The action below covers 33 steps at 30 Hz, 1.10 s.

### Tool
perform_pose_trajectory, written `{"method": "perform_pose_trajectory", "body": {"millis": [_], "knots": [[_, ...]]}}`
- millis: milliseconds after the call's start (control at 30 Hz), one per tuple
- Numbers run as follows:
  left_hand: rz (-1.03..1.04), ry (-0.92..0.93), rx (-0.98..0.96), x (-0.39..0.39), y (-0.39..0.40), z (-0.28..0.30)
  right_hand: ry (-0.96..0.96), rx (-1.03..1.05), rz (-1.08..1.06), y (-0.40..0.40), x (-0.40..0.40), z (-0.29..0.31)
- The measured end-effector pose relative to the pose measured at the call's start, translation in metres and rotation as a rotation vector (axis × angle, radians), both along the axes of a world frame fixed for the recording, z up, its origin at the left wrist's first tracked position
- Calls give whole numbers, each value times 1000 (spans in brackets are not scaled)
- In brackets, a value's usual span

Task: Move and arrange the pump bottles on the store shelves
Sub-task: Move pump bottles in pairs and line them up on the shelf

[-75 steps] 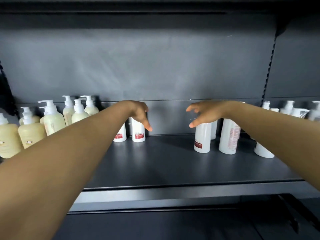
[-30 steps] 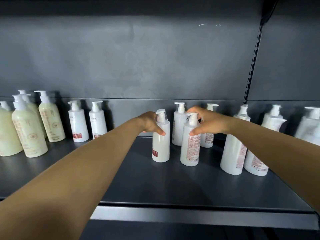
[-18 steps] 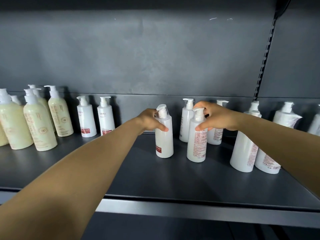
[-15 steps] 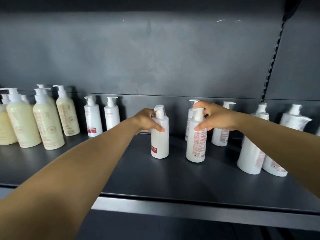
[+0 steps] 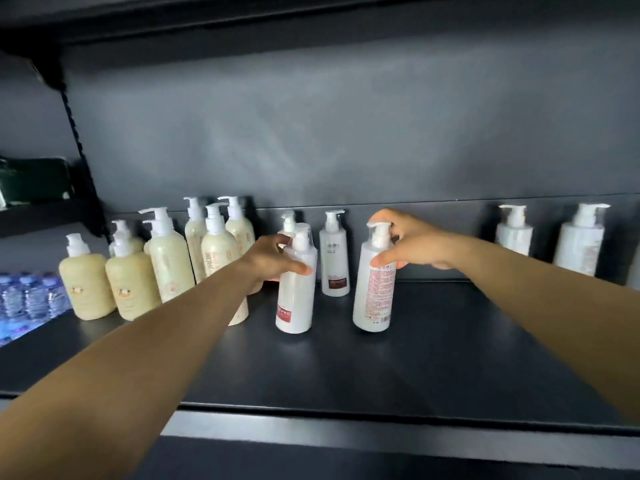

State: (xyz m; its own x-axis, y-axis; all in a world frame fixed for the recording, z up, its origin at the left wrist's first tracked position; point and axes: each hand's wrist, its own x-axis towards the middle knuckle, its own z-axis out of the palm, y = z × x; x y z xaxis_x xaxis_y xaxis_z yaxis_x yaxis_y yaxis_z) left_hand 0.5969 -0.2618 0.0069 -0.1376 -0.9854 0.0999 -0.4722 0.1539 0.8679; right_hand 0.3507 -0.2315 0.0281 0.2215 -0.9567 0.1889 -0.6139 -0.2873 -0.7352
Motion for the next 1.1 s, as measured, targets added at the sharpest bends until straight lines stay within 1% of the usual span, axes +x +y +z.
{"method": "perform_pose_trajectory", "body": {"millis": [133,200,233,300,367,433,500,600,733,767,833,900,933,1000,1100], "knots": [[-44,71,2,34,-13,-10,28,-26,-52,-10,48,-10],[-60,107,-16,43,-20,-18,62,-86,-121,-14,61,-16],[-59,96,-30,46,-23,-21,63,-110,-170,-15,66,-18],[-64,73,-48,49,-28,-26,-1,-103,-244,-13,73,-23],[-123,78,-8,52,-32,-28,-100,8,-219,-11,74,-27],[-228,94,54,56,-35,-27,-206,194,-114,-7,69,-29],[-290,118,75,60,-38,-27,-263,277,-49,-4,62,-30],[-286,121,51,62,-38,-29,-223,212,-108,-6,57,-33],[-226,60,-31,55,-34,-32,-34,93,-289,-10,70,-38],[-212,43,-47,54,-34,-32,-33,78,-303,-10,73,-39],[-204,16,-49,52,-34,-30,-160,125,-244,-11,74,-43],[-241,54,-2,55,-34,-27,-294,206,-142,-11,69,-44],[-269,82,21,56,-34,-25,-304,225,-112,-11,66,-43],[-306,82,18,59,-33,-22,-245,212,-101,-10,64,-41],[-292,3,-53,58,-30,-20,-107,124,-211,-12,71,-43]]}}
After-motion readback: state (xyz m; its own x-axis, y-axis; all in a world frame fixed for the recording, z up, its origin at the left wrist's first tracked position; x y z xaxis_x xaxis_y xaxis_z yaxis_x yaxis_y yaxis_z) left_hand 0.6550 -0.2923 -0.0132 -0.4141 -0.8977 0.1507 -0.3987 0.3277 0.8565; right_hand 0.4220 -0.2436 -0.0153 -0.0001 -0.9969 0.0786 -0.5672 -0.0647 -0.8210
